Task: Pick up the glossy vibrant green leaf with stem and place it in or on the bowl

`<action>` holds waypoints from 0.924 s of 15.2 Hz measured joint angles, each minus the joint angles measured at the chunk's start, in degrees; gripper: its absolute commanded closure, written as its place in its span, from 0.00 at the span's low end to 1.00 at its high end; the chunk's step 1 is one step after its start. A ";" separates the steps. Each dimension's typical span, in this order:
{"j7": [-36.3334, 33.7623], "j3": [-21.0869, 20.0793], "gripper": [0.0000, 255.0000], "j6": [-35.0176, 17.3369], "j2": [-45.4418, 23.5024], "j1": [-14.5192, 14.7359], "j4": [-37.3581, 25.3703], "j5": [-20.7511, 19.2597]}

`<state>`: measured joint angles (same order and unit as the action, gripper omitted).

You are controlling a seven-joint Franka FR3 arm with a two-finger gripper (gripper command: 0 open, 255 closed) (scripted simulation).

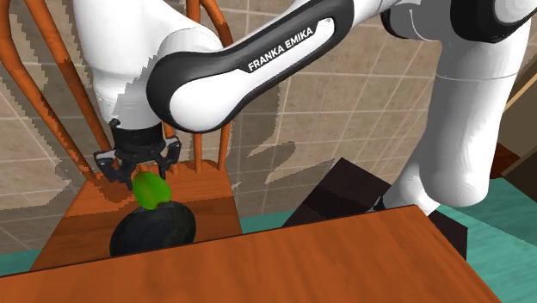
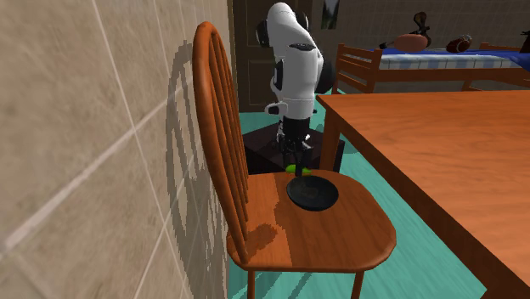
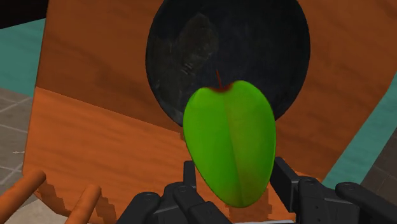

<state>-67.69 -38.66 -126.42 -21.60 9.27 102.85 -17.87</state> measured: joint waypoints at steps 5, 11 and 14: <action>-4.76 -0.85 1.00 -0.99 0.53 3.02 1.86 -0.83; -6.60 0.36 1.00 -4.47 -1.84 4.10 3.53 -3.14; -7.36 1.06 1.00 -6.22 -3.03 4.53 4.33 -4.30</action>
<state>-75.05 -37.60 -132.64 -24.62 13.80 107.17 -22.17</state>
